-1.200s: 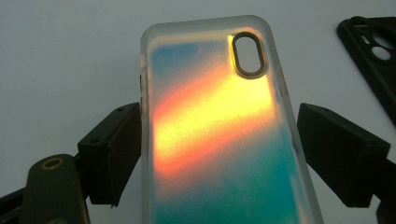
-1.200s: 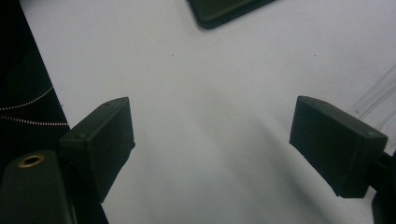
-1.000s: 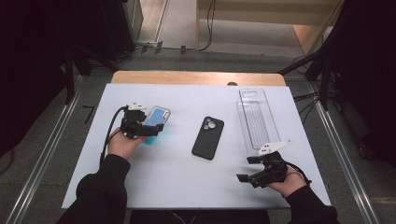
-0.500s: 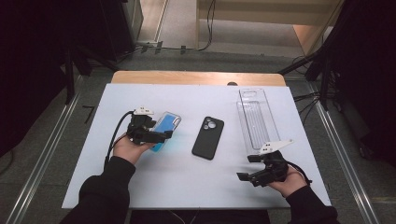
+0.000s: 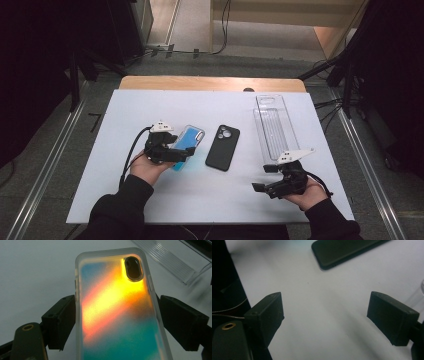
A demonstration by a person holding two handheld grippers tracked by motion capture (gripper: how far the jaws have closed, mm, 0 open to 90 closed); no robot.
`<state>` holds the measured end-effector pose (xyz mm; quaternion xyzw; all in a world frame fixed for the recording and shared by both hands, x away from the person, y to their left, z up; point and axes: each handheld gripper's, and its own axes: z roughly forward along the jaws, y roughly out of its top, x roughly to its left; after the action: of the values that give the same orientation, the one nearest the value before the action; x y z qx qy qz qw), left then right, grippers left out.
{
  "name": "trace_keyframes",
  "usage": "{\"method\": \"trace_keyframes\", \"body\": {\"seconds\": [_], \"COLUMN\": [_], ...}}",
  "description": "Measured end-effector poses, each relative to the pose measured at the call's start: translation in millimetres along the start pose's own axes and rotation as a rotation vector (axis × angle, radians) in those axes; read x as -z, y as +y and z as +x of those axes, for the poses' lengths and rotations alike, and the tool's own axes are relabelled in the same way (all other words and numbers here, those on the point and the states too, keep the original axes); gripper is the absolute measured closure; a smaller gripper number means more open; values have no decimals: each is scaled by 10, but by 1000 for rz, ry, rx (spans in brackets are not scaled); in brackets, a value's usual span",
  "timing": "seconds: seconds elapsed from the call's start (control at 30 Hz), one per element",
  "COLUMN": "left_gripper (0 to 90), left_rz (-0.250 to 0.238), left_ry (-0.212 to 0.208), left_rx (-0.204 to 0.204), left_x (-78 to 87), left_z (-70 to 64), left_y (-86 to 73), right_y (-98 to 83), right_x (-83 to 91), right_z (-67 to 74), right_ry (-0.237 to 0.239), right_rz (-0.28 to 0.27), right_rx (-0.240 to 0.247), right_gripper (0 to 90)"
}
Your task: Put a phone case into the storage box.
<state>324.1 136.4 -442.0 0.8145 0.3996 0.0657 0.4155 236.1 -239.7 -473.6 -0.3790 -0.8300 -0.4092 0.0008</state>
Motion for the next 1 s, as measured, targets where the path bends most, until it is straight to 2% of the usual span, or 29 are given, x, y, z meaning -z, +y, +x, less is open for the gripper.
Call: {"method": "trace_keyframes", "body": {"seconds": [0.07, 0.2, 0.27, 0.33, 0.43, 0.57, 0.83, 1.0], "left_gripper": [168, 168, 168, 168, 168, 168, 168, 168], "left_rz": [-11, -25, -36, -49, -68, -99, -126, -153], "left_ry": [0, 3, -2, -3, 1, 14, 28, 34], "left_rx": [4, -10, -7, -3, 3, 26, 21, 28], "left_x": [1, -6, -9, -21, -43, -71, -134, -166], "left_z": [-42, -145, -187, -215, -244, -254, -362, -404], "left_y": [-21, -49, -60, -76, -104, -145, -194, -226], "right_y": [18, 62, 89, 119, 200, 271, 443, 552], "right_x": [6, 30, 44, 53, 48, 30, 1, -24], "right_z": [20, 39, 48, 65, 135, 197, 243, 271], "right_ry": [-2, 0, 11, 14, 24, 9, 4, 0], "right_rz": [-13, -39, -59, -75, -94, -96, -127, -141], "right_rx": [12, -25, -51, -58, -85, -87, -150, -158], "right_gripper": [120, 120, 120, 120, 121, 120, 121, 128]}}
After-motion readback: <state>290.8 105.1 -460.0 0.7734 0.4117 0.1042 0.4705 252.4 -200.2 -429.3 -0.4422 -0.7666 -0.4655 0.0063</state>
